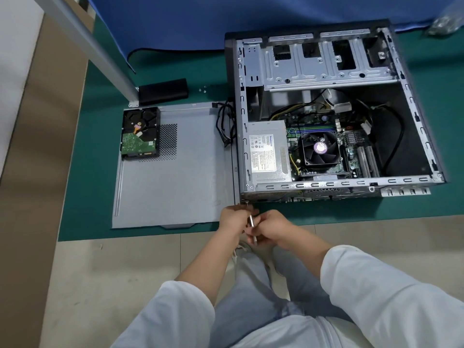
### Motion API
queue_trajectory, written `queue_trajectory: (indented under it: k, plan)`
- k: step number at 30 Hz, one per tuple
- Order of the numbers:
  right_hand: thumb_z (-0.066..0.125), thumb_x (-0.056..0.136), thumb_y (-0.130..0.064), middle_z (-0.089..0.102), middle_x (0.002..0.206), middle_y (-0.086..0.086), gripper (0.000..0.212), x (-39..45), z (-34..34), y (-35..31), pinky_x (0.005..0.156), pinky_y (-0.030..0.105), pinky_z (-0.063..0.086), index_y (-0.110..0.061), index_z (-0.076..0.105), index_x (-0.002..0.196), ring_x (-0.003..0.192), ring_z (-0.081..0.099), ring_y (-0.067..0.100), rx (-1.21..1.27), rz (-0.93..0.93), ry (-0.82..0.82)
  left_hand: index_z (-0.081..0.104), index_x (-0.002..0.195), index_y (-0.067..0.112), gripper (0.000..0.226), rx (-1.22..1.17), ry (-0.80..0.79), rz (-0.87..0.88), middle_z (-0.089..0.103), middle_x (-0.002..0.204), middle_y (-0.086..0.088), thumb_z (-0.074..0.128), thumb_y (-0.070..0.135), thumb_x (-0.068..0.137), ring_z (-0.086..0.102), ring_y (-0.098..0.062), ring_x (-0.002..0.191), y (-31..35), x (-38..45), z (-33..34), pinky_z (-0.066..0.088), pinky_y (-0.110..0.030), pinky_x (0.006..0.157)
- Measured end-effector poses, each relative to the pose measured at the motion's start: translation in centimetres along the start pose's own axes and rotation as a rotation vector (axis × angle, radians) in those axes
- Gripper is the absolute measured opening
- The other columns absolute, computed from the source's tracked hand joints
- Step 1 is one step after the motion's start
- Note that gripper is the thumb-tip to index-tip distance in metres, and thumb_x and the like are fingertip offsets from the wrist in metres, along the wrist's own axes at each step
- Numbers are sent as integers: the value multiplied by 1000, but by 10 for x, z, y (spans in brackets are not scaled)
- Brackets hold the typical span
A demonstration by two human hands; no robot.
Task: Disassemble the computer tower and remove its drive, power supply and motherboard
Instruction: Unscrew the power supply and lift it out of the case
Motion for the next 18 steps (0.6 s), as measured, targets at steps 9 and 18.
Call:
queue_trajectory:
  k: [9, 18]
  plan:
    - [50, 92, 6, 61, 65, 10, 21, -5, 8, 2, 72, 36, 52, -3, 58, 76, 60, 59, 20, 146, -39, -128, 64, 77, 6, 14, 30, 84, 24, 72, 85, -12, 60, -7, 82, 69, -19, 67, 3, -1, -7, 53, -24, 55]
    - [66, 80, 9, 57, 59, 6, 29, -4, -2, -2, 53, 27, 49, -9, 53, 60, 58, 56, 20, -5, -45, 22, 68, 95, 2, 24, -4, 49, 4, 71, 92, -16, 78, 13, 76, 69, -28, 85, -2, -1, -4, 58, -36, 70]
Point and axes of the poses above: each hand's wrist, its own x-axis towards the middle knuckle, its own z-axis out of the palm, y = z × x, the point moved 7 cm from there along x, towards the middle knuckle
